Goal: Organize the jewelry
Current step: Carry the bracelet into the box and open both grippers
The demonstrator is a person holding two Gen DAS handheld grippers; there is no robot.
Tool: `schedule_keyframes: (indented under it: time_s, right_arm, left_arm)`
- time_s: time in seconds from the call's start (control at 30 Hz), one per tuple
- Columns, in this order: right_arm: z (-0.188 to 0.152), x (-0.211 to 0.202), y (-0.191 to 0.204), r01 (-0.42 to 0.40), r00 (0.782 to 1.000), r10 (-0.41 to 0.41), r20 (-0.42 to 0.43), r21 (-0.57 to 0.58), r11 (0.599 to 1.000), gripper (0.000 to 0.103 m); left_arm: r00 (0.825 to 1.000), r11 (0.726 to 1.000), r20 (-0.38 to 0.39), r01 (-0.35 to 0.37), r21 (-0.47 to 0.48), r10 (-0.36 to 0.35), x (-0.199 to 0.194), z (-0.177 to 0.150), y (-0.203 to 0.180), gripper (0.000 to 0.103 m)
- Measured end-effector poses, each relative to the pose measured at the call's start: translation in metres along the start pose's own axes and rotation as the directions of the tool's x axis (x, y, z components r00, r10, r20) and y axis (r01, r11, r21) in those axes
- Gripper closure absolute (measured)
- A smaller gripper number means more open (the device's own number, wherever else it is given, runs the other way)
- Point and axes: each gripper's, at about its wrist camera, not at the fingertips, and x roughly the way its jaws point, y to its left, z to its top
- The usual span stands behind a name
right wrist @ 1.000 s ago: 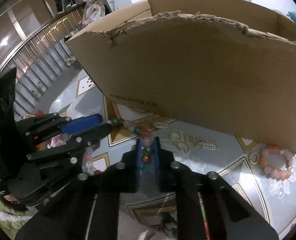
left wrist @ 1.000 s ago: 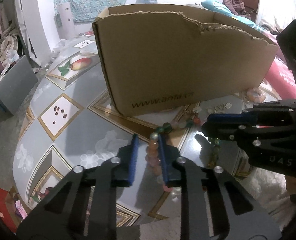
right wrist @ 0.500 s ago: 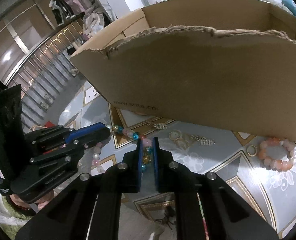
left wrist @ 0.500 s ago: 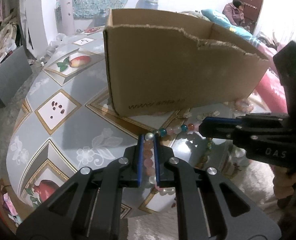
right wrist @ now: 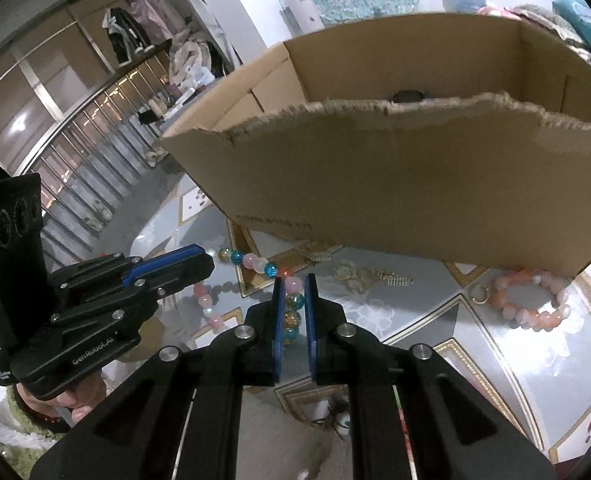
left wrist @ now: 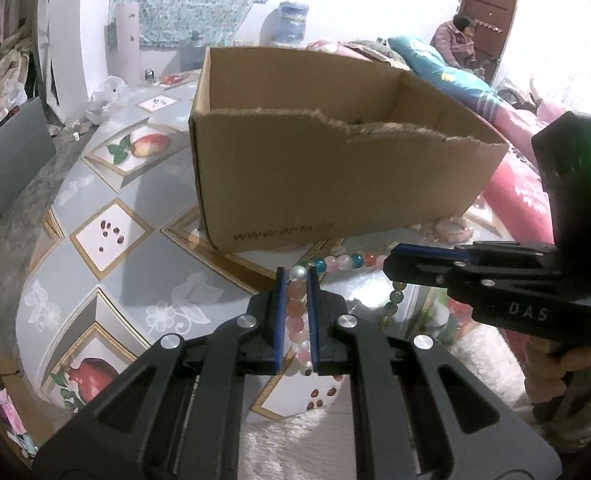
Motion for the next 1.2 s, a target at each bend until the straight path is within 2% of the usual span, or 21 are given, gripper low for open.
schedule_keyframes:
  time_s: [0.33,0.5,0.6,0.77,0.83,0.9,1.0,1.1,1.2]
  right_arm:
    - [0.016,-0.047,0.013,-0.005,0.994,0.011,0.107,-0.064,0.998,0.093]
    - [0.035,-0.076,0.025,-0.005,0.984,0.028,0.177,-0.13,0.991,0.093]
    - [0.059,-0.094,0.033,-0.003,0.973,0.047,0.227,-0.187,0.982,0.093]
    - [0.107,-0.101,0.032,0.008,0.967,0.054,0.251,-0.238,0.971,0.093]
    - [0.126,-0.093,0.026,0.009,0.972,0.048,0.229,-0.242,0.97,0.093]
    - [0.147,-0.076,0.015,-0.007,0.984,0.048,0.173,-0.227,0.974,0.093]
    - [0.17,-0.045,0.0,-0.032,0.997,0.046,0.069,-0.193,0.981,0.093]
    - [0.181,-0.016,-0.009,-0.04,0.999,0.037,-0.022,-0.173,0.984,0.093]
    - [0.19,0.018,-0.017,-0.049,0.993,0.032,-0.117,-0.146,0.988,0.093]
  left_arm:
    - [0.993,0.998,0.104,0.045,0.035,-0.049,-0.042,0.024,-0.016,0.094]
    - [0.98,0.995,0.182,0.069,0.074,-0.081,-0.069,0.049,-0.022,0.094]
    - [0.967,0.991,0.233,0.079,0.108,-0.102,-0.083,0.072,-0.025,0.094]
    - [0.953,0.986,0.286,0.056,0.16,-0.101,-0.084,0.115,-0.028,0.094]
    - [0.955,0.985,0.284,0.044,0.164,-0.09,-0.072,0.134,-0.024,0.094]
    - [0.961,0.987,0.262,0.05,0.156,-0.09,-0.058,0.147,-0.018,0.094]
    - [0.98,0.991,0.195,0.023,0.135,-0.049,-0.024,0.165,-0.006,0.094]
    - [0.993,0.992,0.119,0.011,0.125,-0.026,0.005,0.17,0.006,0.094]
    - [0.999,0.993,0.034,-0.014,0.121,0.01,0.034,0.168,0.015,0.094]
